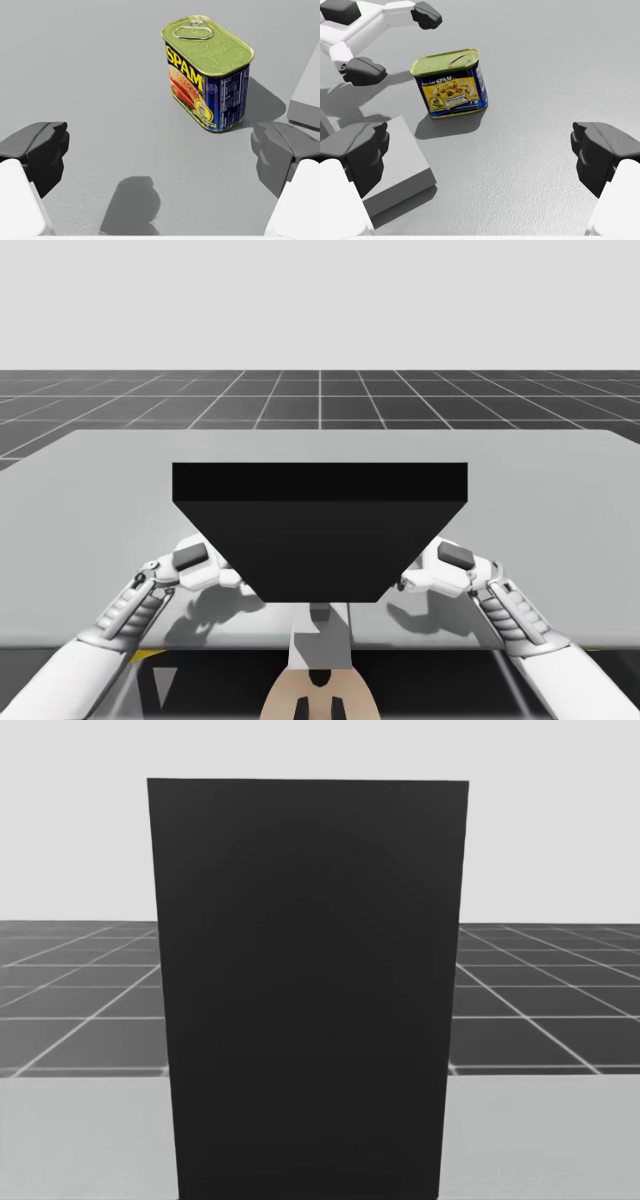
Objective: Reach around the screen and pick up the object behind it.
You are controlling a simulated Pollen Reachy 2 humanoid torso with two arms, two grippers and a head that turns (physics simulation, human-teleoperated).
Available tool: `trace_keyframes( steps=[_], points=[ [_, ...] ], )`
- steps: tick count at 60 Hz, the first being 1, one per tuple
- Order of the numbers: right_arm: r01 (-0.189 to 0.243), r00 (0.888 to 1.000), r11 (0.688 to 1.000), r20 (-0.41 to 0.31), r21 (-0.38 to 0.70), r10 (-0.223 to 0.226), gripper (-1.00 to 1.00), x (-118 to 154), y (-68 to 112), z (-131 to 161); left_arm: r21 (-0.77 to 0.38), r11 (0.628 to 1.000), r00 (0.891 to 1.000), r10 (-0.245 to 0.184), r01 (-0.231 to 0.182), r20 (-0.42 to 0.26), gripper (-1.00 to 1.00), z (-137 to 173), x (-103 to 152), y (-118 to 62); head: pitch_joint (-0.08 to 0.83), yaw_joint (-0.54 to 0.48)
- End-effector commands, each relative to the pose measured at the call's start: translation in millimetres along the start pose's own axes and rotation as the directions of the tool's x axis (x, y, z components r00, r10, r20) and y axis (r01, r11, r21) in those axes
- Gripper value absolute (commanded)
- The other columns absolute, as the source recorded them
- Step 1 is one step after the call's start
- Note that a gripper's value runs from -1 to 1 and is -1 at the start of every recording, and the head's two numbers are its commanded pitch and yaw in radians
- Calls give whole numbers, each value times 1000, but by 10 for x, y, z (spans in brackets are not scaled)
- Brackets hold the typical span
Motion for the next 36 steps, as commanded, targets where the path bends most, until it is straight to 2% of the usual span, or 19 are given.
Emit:
trace_keyframes(
  steps=[1,4,17,26,36],
  points=[
    [12,999,999,-32,38,-11,-1000,-12,8,-20,-53,999,999,-16,14,-41,-1000,-247,-9,-75,60,-14],
    [13,999,999,-32,38,-11,-1000,-13,9,-21,-55,998,998,-31,28,-51,-1000,-324,13,-62,61,-10],
    [8,999,999,-36,38,-7,-1000,-22,13,-33,-75,997,997,-32,27,-64,-1000,-652,124,-64,65,-7],
    [7,999,999,-39,38,-5,-1000,-24,12,-38,-90,996,998,0,-5,-62,-1000,-852,140,-83,71,-7],
    [4,999,999,-41,40,-3,-1000,-24,18,-37,-91,995,996,33,-41,-83,-1000,-1004,22,-81,83,-13]
  ],
)
